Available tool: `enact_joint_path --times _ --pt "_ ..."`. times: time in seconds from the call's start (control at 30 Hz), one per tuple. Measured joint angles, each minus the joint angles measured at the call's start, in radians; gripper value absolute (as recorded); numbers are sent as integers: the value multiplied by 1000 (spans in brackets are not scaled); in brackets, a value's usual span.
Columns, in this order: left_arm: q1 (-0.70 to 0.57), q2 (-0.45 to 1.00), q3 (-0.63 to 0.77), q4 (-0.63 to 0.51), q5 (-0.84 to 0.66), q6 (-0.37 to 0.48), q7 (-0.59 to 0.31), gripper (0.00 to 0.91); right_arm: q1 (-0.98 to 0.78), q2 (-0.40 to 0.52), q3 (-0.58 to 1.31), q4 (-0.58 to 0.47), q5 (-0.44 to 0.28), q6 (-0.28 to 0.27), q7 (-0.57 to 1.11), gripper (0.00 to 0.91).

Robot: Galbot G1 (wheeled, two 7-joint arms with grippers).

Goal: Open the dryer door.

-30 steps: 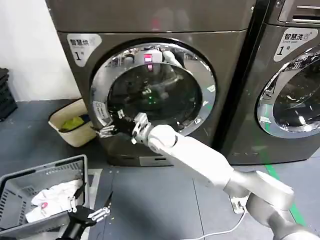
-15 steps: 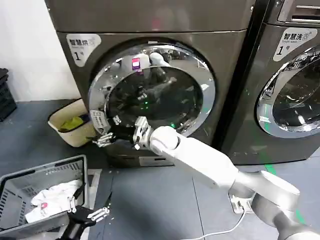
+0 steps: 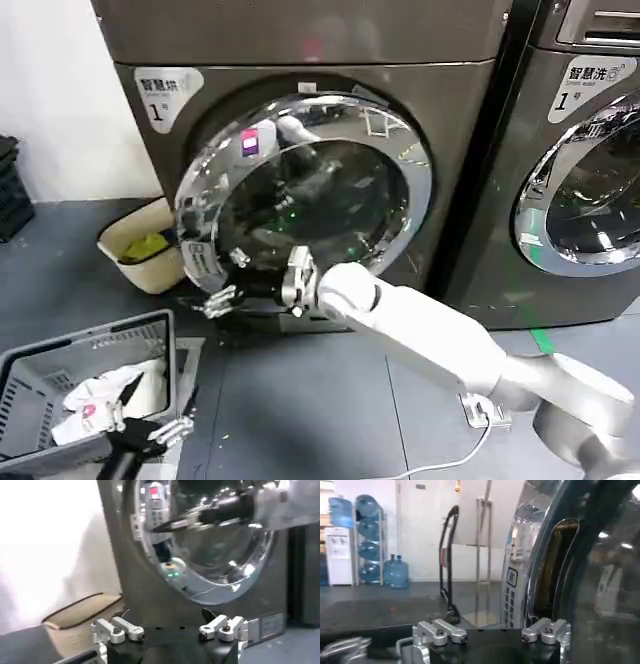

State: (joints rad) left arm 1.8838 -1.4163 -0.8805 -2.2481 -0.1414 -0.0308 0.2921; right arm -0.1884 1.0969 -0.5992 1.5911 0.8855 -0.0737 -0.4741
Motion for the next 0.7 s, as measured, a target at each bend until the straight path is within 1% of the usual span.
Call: enact_joint_path --times 0.27,0.7 --pt "-29 3 -72 14 -62 14 3 907 -20 -71 15 68 25 -5 -65 907" --pt "-90 51 -136 42 -153 49 7 907 -89 -190 49 179 21 -17 -182 907"
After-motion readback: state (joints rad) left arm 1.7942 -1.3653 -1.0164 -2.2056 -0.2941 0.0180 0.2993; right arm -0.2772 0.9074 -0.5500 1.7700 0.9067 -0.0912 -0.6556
